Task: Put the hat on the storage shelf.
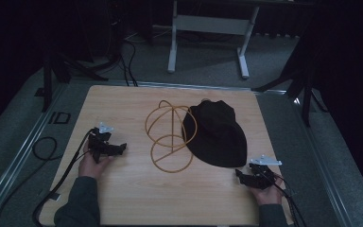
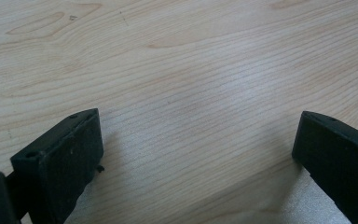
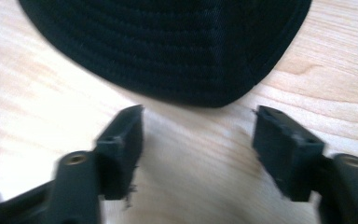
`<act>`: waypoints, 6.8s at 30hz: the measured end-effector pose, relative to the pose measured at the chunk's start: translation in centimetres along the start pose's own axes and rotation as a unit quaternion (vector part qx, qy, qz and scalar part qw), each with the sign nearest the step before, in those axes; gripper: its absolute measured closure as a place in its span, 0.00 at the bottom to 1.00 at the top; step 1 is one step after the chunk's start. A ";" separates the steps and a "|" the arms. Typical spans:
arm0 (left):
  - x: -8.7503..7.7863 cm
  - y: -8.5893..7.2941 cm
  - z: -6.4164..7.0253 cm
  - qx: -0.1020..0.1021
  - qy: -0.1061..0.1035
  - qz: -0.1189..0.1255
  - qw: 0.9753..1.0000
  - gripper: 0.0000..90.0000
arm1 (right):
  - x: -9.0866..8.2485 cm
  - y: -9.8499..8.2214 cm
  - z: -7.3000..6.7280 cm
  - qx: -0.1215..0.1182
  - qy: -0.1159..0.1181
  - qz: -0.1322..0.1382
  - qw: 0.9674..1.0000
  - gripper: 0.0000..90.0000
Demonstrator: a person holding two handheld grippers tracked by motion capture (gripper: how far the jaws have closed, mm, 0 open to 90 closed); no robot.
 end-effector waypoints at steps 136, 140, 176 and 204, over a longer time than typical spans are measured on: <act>0.0 0.0 0.0 0.000 -0.001 0.000 1.000 0.02 | -0.1 22.3 0.4 -0.136 0.074 -0.322 0.934 0.69; 0.0 0.0 0.0 0.000 -0.001 0.000 1.000 0.02 | 0.0 22.3 0.3 -0.143 0.074 -0.328 0.931 0.79; 0.0 0.0 0.0 0.001 -0.001 0.001 1.000 0.02 | -4.4 22.0 1.0 -0.162 0.047 -0.241 0.956 0.95; 0.0 0.0 0.0 0.000 -0.001 0.001 1.000 0.02 | -8.6 21.6 2.2 -0.162 0.064 -0.177 0.969 0.95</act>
Point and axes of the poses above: each handheld gripper's, and its own axes: x roughly forward along the jaws, y roughly out of its top, z roughly to its right, the point moved 1 cm from there along x, roughly forward along the jaws, and after that the axes turned 11 degrees about -z, right-handed, at the moved point
